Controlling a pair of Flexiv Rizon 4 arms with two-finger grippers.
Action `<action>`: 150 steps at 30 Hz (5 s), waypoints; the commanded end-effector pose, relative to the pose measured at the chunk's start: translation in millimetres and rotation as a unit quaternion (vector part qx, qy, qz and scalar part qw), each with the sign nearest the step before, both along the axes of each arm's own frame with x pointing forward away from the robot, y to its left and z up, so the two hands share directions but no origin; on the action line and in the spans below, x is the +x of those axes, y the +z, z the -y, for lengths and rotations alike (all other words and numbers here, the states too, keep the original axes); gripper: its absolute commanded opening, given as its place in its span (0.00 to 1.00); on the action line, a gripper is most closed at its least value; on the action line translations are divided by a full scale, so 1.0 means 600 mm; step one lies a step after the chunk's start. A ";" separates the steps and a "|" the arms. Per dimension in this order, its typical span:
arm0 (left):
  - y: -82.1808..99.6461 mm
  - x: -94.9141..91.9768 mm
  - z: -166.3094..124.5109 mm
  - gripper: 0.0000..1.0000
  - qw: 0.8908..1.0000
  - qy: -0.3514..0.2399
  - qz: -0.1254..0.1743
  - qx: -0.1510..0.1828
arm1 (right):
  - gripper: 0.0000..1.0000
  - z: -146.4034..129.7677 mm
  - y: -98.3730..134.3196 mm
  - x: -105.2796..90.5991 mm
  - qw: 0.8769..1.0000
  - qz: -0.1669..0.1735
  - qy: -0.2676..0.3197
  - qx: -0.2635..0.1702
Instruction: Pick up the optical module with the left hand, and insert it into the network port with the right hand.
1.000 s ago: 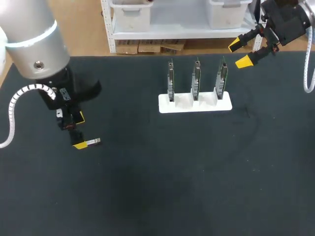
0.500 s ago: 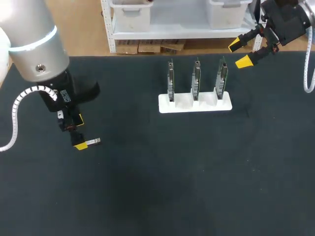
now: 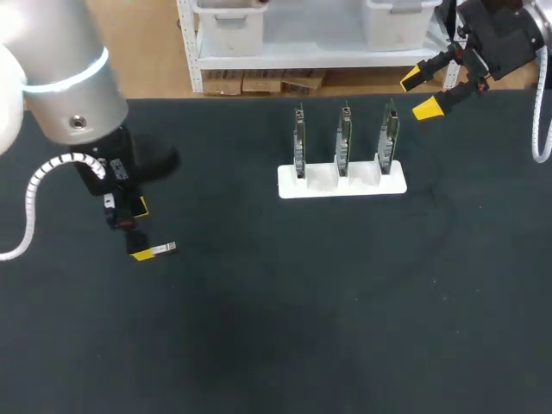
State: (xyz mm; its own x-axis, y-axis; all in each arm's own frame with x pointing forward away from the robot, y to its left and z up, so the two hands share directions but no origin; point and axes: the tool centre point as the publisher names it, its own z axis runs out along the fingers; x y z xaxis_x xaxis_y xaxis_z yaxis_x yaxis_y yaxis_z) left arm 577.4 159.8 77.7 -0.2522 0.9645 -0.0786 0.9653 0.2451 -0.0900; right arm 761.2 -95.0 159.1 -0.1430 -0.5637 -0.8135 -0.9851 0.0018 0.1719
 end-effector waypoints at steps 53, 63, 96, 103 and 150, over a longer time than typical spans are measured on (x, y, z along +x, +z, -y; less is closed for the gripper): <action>-0.102 0.032 -0.019 1.00 0.996 0.069 0.030 0.045 | 1.00 -0.001 0.001 -0.003 1.000 0.001 -0.002 -0.001; -0.117 0.046 -0.017 1.00 0.997 0.059 0.022 0.033 | 1.00 -0.001 0.001 -0.003 1.000 0.001 -0.002 -0.001; -0.146 0.039 -0.029 1.00 0.998 0.047 0.009 0.040 | 1.00 -0.001 0.001 -0.003 1.000 0.001 -0.002 -0.001; -0.151 0.040 -0.030 1.00 0.998 0.036 0.009 0.046 | 1.00 -0.001 0.001 -0.003 1.000 0.001 -0.002 -0.001; -0.154 0.010 -0.041 0.00 0.998 0.067 -0.003 0.008 | 1.00 -0.001 0.001 -0.003 1.000 0.001 -0.002 -0.001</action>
State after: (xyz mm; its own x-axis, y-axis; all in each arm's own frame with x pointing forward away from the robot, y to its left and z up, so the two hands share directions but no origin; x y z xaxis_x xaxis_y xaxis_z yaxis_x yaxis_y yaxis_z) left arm 587.6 178.8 -15.9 -0.3814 0.9236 -0.0390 0.9218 0.3768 -0.0914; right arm 761.1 -95.0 159.1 -0.1430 -0.5637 -0.8135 -0.9851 0.0019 0.1719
